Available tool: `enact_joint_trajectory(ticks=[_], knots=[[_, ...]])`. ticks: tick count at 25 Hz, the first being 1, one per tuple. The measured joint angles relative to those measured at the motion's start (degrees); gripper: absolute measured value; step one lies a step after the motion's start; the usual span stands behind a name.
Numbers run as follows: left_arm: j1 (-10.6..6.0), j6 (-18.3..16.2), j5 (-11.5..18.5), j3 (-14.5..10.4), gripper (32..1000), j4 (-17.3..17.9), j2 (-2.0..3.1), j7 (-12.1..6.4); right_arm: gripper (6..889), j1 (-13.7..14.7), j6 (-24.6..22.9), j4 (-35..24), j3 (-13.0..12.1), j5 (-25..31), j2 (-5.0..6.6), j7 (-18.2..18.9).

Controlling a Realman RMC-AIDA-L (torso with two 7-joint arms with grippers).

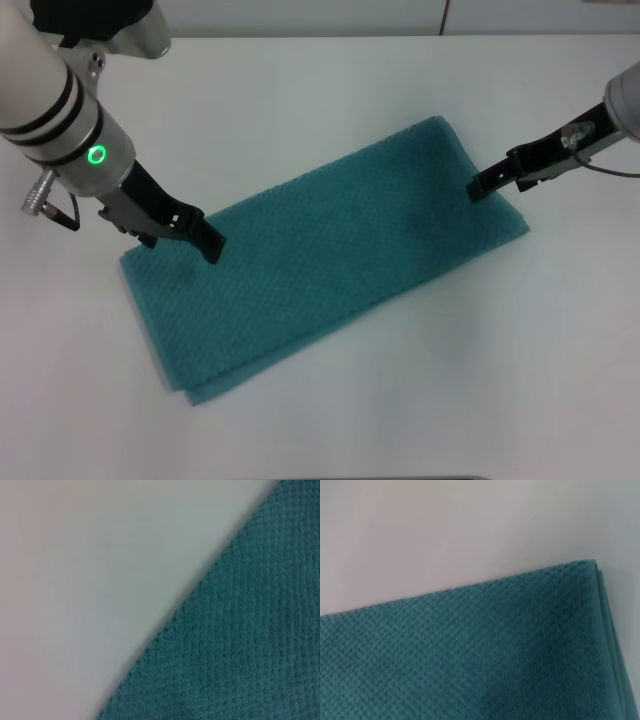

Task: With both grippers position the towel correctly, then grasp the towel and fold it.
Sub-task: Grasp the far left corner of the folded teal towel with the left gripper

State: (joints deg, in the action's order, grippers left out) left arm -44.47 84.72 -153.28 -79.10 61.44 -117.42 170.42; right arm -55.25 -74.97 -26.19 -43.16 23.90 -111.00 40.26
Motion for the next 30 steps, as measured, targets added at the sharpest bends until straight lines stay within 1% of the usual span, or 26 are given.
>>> enact_joint_trajectory(ticks=[9, 15, 19, 23, 27, 30], knots=[[-0.07, -0.3, 0.0, 0.0, 894, -0.4, 0.00, -0.02, 843, 0.0, 0.0, 0.0, 0.0, 0.0, -0.03, 0.0], [-0.09, -0.5, 0.0, 0.0, 894, -0.5, 0.01, -0.04, 842, 0.0, 0.0, 0.0, -0.7, 0.0, -0.13, 0.0], [-0.10, -1.3, -0.5, 0.0, 894, -0.7, 0.16, -0.06, 842, 0.0, 0.0, 0.0, -0.7, 0.0, -0.09, 0.0], [-0.41, -3.0, -1.6, 0.0, 893, -2.8, 0.38, -0.32, 842, 0.0, 0.0, 0.0, -0.7, 0.0, -0.06, 0.0], [-0.83, -4.6, -4.2, 0.0, 893, -4.9, 0.40, -0.83, 841, 0.0, 0.0, 0.0, -0.7, 0.0, -0.07, 0.0], [-1.21, -6.2, -5.0, -0.1, 893, -6.6, 0.42, -1.50, 841, 0.0, 0.0, 0.0, -0.7, 0.0, -0.08, 0.0]])
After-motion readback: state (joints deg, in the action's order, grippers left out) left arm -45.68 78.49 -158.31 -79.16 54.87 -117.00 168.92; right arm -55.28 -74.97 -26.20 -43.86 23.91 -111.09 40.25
